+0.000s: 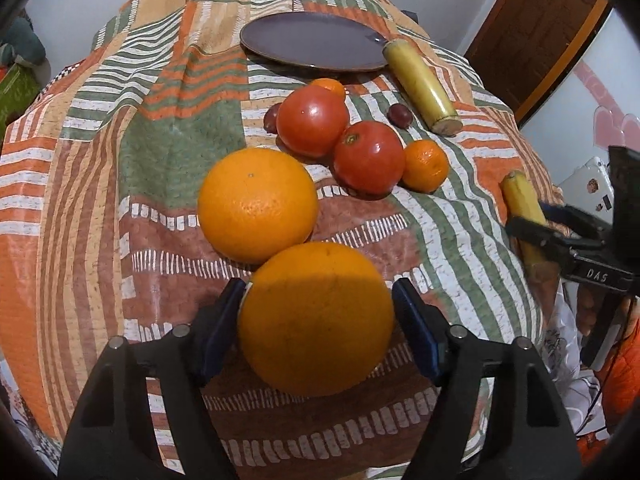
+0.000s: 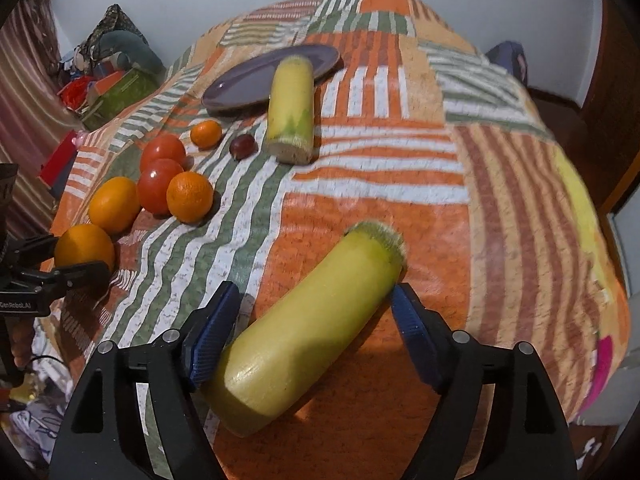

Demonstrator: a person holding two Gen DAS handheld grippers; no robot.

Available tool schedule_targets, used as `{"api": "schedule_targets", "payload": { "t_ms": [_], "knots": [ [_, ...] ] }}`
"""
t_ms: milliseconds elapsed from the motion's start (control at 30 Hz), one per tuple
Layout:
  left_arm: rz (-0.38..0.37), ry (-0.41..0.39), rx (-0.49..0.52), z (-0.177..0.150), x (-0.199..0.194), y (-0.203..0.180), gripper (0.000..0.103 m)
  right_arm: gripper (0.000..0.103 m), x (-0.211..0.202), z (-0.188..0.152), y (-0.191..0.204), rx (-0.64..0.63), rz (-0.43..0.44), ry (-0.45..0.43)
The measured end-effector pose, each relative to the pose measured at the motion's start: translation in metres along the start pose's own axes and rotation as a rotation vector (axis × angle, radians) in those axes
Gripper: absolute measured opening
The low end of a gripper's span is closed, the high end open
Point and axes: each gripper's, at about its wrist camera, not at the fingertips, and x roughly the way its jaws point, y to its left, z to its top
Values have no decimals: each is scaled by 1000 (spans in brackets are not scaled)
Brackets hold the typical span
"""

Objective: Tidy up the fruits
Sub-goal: 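Grasp the large orange with the left tool while the right tool grasps a yellow corn cob, then carry the orange to the purple plate with the left tool while the right tool carries the corn cob there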

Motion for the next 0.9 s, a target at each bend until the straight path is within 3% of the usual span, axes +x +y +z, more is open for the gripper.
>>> {"api": "schedule_targets", "payload": {
  "t_ms": [167,333,567,700,900],
  "knots": [
    [2,-12,10,2,-6,-2,68,70,1,-2,0,16,13,3],
    [-2,-18,6,0,-8,0,68,38,-1,2,1,10,11,-35],
    [14,-26,20,0,-8,-3,68,36,-1,2,14,-65,-14,-39],
    [19,-31,30,1,-9,-5,68,36,2,3,4,-17,25,22],
    [8,-52,28,5,-17,-6,68,36,0,0,3,-11,29,27]
  ]
}}
